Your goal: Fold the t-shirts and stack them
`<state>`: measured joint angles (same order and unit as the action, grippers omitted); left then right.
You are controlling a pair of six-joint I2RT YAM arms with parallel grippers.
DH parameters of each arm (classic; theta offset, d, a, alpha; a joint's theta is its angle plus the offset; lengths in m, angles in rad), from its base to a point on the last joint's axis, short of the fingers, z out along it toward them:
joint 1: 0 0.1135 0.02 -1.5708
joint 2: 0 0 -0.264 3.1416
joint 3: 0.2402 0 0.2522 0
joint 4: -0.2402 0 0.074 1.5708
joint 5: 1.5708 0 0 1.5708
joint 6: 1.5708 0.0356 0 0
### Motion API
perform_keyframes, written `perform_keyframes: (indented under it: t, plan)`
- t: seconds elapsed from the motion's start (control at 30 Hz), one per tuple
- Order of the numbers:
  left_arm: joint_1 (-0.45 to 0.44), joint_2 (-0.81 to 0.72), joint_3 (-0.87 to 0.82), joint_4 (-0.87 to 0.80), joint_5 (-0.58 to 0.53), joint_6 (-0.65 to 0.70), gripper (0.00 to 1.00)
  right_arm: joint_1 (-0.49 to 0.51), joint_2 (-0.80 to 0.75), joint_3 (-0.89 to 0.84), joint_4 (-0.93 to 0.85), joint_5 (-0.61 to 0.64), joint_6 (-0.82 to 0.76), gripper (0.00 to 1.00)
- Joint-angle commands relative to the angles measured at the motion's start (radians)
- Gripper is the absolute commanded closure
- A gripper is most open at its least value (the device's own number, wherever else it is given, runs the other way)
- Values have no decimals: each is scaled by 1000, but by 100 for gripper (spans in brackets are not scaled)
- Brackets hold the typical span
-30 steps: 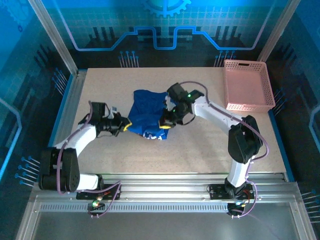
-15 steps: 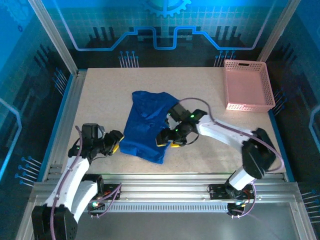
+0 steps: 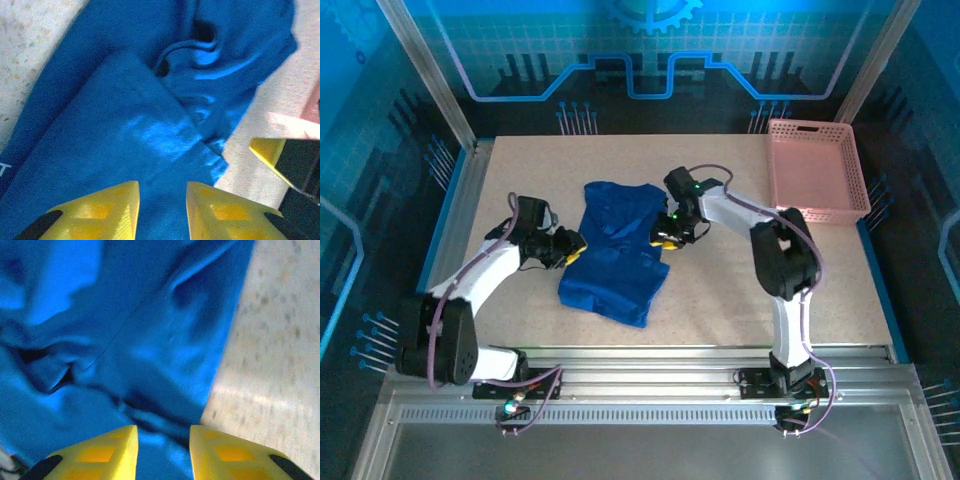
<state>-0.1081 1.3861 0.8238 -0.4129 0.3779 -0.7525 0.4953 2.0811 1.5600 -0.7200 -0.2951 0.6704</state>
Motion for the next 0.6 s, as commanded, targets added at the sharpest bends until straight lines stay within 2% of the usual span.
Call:
perform_keyframes:
  t: [0.0, 0.1, 0.27, 0.4, 0.5, 0.57]
  plan:
    - [-9, 36, -8, -27, -13, 25, 74, -6, 78, 120, -53, 50, 14, 72]
    - [-8, 75, -47, 26, -42, 5, 76, -17, 185, 260, -98, 81, 5, 74]
    - [-8, 181, -65, 70, -104, -3, 79, -46, 363, 523, -147, 57, -31, 73]
    - [-8, 243, -95, 155, -74, -40, 78, -69, 424, 664, -135, -3, -85, 69]
    - [-13, 212, -115, 212, -66, -77, 72, -90, 474, 796, -213, -44, -112, 65]
    - [-13, 163, -107, 207, -63, -90, 66, -87, 438, 792, -235, -57, -142, 60]
